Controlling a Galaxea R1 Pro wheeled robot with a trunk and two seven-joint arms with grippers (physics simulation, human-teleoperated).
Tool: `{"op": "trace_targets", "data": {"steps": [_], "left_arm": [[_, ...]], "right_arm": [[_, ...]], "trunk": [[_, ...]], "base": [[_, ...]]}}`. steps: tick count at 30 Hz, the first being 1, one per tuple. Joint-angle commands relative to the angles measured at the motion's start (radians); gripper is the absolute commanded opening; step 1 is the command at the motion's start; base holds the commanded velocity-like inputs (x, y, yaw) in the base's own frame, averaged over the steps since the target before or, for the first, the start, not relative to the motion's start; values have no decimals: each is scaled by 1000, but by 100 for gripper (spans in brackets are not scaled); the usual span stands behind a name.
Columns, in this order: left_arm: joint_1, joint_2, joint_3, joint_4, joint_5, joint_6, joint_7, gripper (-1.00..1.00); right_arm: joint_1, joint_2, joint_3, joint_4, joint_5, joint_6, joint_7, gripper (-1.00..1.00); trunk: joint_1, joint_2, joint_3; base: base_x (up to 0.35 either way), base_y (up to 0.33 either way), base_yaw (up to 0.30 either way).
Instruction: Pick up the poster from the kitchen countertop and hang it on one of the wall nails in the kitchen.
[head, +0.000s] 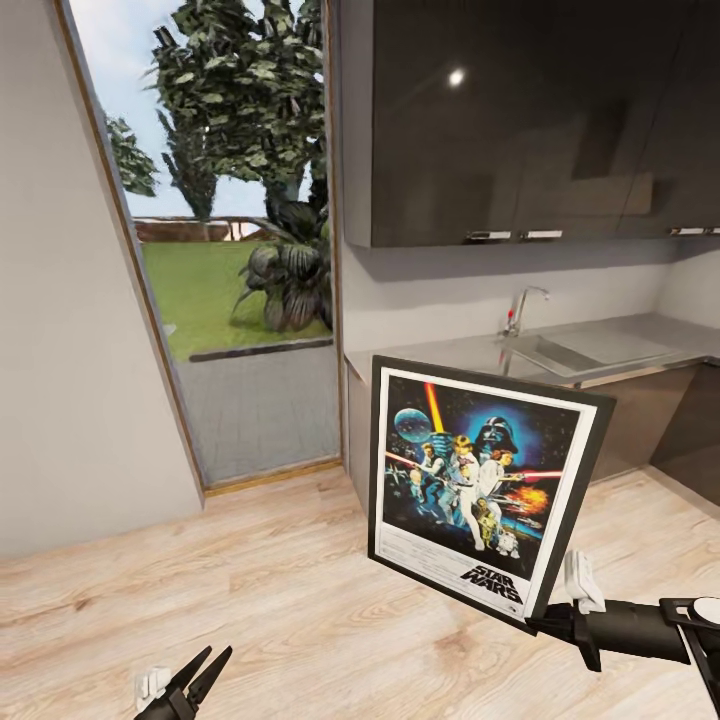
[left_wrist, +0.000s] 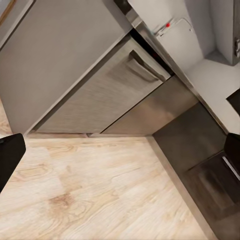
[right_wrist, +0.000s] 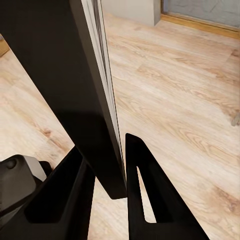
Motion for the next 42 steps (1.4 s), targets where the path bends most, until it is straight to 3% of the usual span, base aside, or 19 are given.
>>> {"op": "trace_targets", "data": {"steps": [1, 22, 42], "left_arm": [[-1, 0, 8, 1, -7, -6, -3, 100], [-1, 0, 8, 1, -7, -6, -3, 100], [-1, 0, 8, 1, -7, -6, -3, 100]], "right_arm": [[-1, 0, -2, -1, 4, 12, 6, -100], [-1, 0, -2, -2, 4, 13, 6, -100], [-1, 0, -3, -3, 5, 14, 6, -100]], "trunk": [[-4, 6, 1], [-84, 153, 67], [-84, 153, 67]], "base": [[0, 0, 0], [0, 0, 0], [0, 0, 0]]}}
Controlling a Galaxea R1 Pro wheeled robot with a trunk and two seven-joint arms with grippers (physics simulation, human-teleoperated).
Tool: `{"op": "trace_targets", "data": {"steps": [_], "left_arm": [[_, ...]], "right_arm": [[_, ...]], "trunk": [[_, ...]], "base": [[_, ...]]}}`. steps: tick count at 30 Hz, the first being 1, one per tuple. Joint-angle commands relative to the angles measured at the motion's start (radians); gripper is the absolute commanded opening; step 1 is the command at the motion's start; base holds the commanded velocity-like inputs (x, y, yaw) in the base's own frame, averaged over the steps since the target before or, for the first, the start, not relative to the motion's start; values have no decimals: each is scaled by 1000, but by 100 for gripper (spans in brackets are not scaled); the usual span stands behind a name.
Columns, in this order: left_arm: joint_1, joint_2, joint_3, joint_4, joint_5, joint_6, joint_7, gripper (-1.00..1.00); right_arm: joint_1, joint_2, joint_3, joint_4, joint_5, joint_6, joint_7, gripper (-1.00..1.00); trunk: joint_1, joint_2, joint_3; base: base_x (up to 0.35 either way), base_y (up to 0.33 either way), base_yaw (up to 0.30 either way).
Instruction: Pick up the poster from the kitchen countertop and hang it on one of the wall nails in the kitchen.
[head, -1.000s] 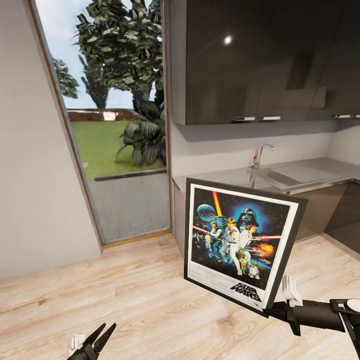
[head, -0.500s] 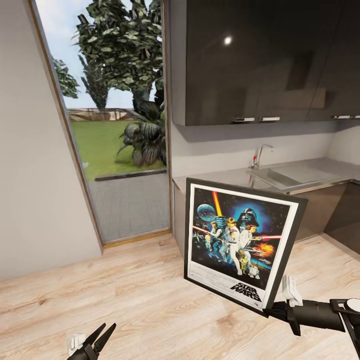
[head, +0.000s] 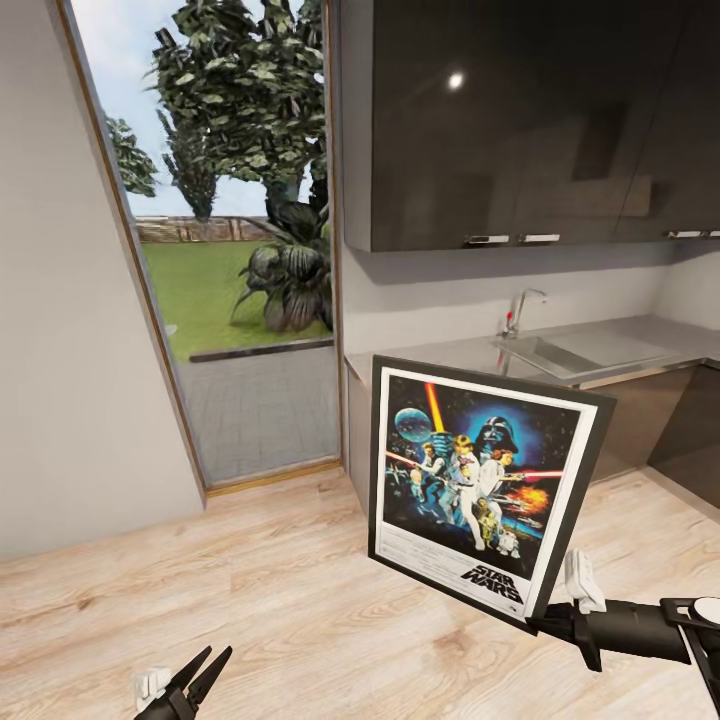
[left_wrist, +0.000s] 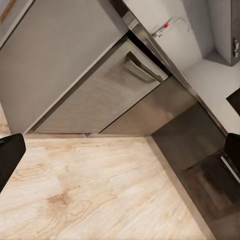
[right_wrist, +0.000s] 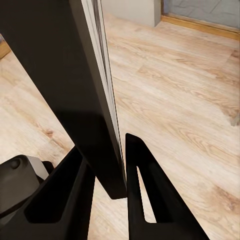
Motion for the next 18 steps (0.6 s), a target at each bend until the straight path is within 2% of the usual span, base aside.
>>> {"op": "trace_targets", "data": {"steps": [1, 8, 18], "left_arm": [[-1, 0, 8, 1, -7, -6, -3, 100], [-1, 0, 8, 1, -7, -6, -3, 100], [-1, 0, 8, 1, -7, -6, -3, 100]], "right_arm": [[-1, 1, -1, -1, 4, 12, 6, -100], [0, 1, -1, -1, 3, 12, 6, -100], [0, 1, 0, -3, 4, 12, 6, -100]], "trunk": [[1, -2, -2], [1, -2, -2], [1, -2, -2]], "base": [[0, 0, 0], [0, 0, 30], [0, 20, 244]]}}
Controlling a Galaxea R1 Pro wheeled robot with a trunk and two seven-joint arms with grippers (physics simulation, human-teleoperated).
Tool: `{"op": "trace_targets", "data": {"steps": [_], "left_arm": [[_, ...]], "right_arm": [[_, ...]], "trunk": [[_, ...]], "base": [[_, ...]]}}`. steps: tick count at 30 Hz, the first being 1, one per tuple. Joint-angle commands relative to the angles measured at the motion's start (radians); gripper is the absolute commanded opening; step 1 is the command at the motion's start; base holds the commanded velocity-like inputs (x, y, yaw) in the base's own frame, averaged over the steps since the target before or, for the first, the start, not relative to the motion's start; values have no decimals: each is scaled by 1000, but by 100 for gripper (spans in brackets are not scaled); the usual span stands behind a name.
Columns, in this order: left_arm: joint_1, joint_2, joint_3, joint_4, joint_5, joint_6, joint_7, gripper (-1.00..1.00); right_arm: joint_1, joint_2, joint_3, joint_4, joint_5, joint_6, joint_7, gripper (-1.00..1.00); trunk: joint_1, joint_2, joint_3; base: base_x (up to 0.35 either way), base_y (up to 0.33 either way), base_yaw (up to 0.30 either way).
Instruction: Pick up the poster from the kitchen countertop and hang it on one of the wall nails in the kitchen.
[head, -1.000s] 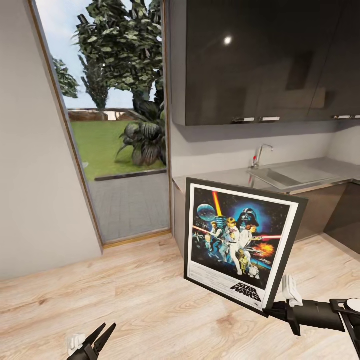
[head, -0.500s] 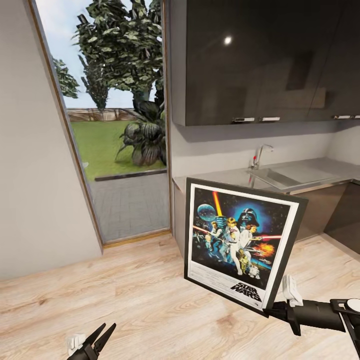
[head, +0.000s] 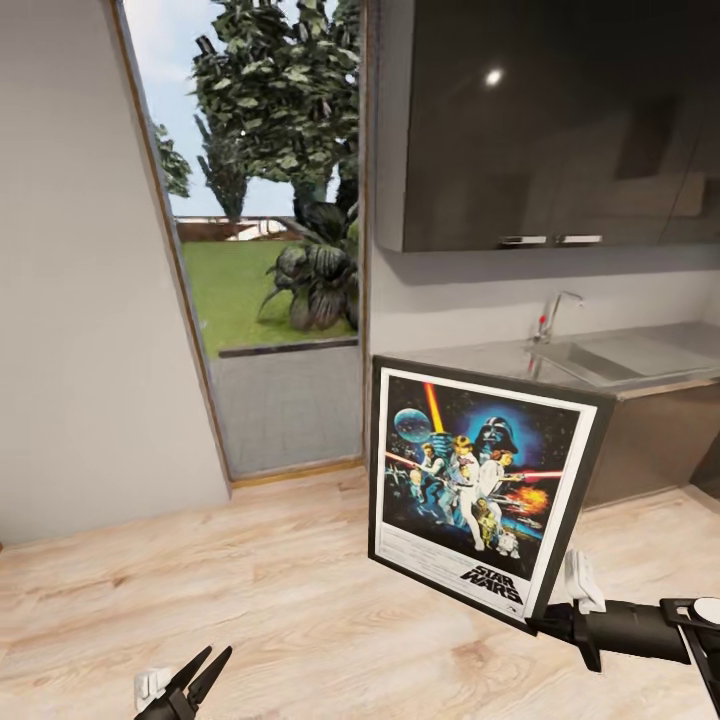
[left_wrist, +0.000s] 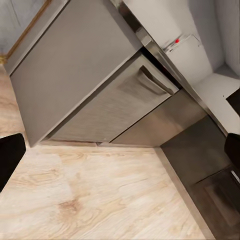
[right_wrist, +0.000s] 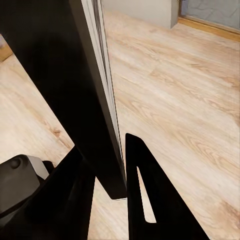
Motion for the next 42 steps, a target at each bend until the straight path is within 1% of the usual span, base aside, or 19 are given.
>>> {"op": "trace_targets", "data": {"steps": [1, 14, 20, 26, 29, 32, 39, 42], "left_arm": [[-1, 0, 8, 1, -7, -6, -2, 100], [-1, 0, 8, 1, -7, -6, -2, 100], [-1, 0, 8, 1, -7, -5, -2, 100], [-1, 0, 8, 1, -7, -4, 1, 100], [-1, 0, 8, 1, -9, -4, 29, 100], [-1, 0, 8, 1, -10, -4, 42, 100], [-1, 0, 8, 1, -11, -4, 47, 100], [-1, 0, 8, 1, -12, -4, 47, 100]], "right_arm": [[-1, 0, -2, -2, 4, 12, 6, -100], [-1, 0, -2, -2, 5, 11, 6, -100], [-1, 0, -2, -2, 5, 11, 6, -100], [-1, 0, -2, -2, 4, 11, 6, -100], [-1, 0, -2, -1, 5, 10, 5, -100], [0, 0, -2, 0, 4, 10, 5, -100], [2, 1, 0, -1, 3, 8, 5, -100], [2, 9, 0, -1, 5, 6, 5, -100]], "trunk": [[1, -2, -2], [1, -2, -2], [1, -2, -2], [1, -2, -2], [1, -2, -2], [1, -2, -2], [1, -2, -2], [1, -2, -2]], "base": [[0, 167, 284], [1, 274, 289], [164, 262, 272], [242, 231, 67], [256, 236, 7], [257, 239, 2], [257, 246, 61], [255, 265, 239]]}}
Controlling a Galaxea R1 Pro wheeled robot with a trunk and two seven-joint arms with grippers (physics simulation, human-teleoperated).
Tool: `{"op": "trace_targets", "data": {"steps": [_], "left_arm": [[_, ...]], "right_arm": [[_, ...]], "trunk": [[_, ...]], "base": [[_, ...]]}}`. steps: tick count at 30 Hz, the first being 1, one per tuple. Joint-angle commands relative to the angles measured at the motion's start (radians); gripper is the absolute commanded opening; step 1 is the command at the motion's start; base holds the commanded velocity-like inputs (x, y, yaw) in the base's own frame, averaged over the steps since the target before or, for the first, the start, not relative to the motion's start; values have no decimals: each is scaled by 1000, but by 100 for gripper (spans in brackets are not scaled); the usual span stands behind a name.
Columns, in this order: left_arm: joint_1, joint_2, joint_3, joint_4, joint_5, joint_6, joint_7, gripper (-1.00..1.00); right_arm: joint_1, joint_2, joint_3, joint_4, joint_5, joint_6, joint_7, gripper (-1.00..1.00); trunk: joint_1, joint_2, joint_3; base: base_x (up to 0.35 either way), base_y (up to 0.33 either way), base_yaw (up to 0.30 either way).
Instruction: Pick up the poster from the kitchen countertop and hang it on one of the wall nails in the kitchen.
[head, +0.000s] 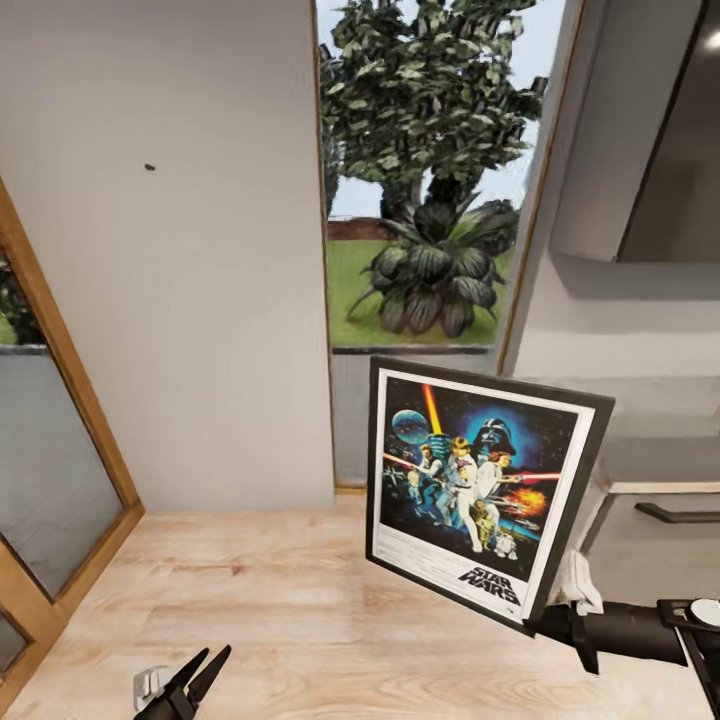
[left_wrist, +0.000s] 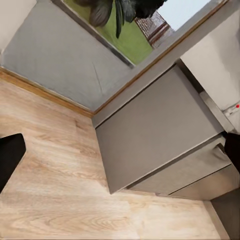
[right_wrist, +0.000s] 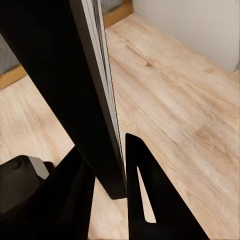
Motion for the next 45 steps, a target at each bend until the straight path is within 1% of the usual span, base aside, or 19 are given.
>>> {"op": "trace_targets", "data": {"steps": [1, 3, 9, 17, 26, 37, 45], "left_arm": [[-1, 0, 8, 1, -7, -5, -2, 100], [-1, 0, 8, 1, -7, -5, -2, 100], [-1, 0, 8, 1, -7, -6, -3, 100], [-1, 0, 8, 1, -7, -7, -4, 100], [-1, 0, 8, 1, -7, -7, -4, 100], [-1, 0, 8, 1, -7, -7, -4, 100], [-1, 0, 8, 1, -7, -7, -4, 100]], "right_arm": [[-1, 2, -2, -2, 5, 12, 6, -100], [-1, 8, -2, -2, 6, 11, 6, -100], [-1, 10, -2, -2, 6, 11, 6, -100], [-1, 10, -1, -2, 6, 11, 6, -100], [-1, 11, -2, -2, 6, 11, 6, -100], [-1, 11, -3, -2, 6, 12, 6, -100], [-1, 11, -3, -2, 6, 12, 6, -100]], "trunk": [[1, -2, -2], [1, -2, -2], [1, -2, -2], [1, -2, -2], [1, -2, -2], [1, -2, -2], [1, -2, -2]], "base": [[245, 274, 260], [210, 291, 277], [129, 253, 286], [13, 68, 289], [1, 267, 276], [20, 342, 25], [125, 343, 1]]}}
